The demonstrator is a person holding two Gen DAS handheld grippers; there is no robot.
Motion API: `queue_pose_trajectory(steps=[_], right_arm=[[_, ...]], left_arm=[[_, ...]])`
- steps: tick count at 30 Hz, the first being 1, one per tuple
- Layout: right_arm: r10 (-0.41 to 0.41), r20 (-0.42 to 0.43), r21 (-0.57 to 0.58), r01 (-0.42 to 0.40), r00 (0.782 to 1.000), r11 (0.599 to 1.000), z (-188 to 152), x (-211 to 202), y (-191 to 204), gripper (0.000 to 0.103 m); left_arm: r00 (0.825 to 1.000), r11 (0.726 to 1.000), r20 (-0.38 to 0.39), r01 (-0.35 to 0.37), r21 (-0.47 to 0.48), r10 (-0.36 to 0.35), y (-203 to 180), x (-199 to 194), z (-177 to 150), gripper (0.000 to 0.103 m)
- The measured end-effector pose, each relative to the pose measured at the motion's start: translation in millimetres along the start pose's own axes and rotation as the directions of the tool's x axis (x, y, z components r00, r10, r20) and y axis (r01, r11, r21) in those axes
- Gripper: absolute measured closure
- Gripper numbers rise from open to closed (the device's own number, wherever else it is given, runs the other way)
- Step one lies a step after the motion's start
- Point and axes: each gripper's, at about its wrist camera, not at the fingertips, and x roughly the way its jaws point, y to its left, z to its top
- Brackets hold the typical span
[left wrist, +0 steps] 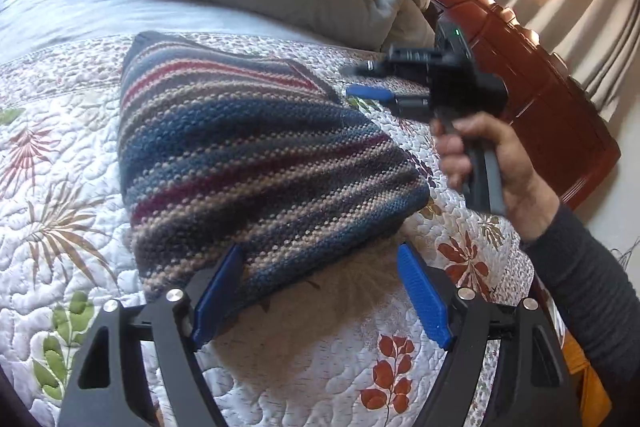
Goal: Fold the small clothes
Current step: 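Lay the sleeve over the folded sweater and open the left tool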
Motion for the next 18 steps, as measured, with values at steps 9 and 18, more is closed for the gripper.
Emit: queue_pose_trajectory(steps=[9,18], right_arm=[[-0.051,-0.109,-0.053,0.046,0.993,0.998,33,60,26,0.094],[-0.280,0.003,0.003,0.280,0.960,0.960,27,64,0,0.096]], left_arm=[[1.000,1.000,0.003,0.005,0.004,-0.005,2,1,-4,0.023],[0.999,0.999,0.009,0.044,-0.005,-0.044,2,2,-1,0.023]])
